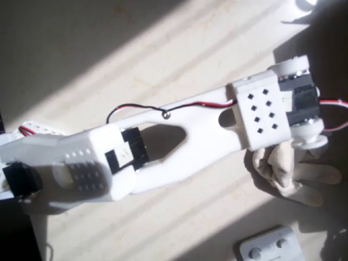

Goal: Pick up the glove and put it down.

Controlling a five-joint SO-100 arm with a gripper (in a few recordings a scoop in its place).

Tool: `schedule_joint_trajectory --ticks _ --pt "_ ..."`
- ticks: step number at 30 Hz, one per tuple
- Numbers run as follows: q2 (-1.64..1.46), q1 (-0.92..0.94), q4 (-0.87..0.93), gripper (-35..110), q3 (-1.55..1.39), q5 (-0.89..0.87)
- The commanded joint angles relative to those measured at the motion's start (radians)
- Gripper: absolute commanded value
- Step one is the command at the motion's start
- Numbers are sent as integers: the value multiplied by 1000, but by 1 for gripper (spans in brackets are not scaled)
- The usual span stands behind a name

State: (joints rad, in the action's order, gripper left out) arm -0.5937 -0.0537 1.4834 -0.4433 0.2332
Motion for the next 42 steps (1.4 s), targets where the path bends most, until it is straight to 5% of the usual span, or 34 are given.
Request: schedule_joint_trajectory --ticks 1,11,24,42 --pt "-18 -2 -9 1 11 6" --pt "-264 3 -230 1 -80 6" --pt "-974 5 -456 1 -963 6" --pt "-1894 2 -462 1 -1922 6"
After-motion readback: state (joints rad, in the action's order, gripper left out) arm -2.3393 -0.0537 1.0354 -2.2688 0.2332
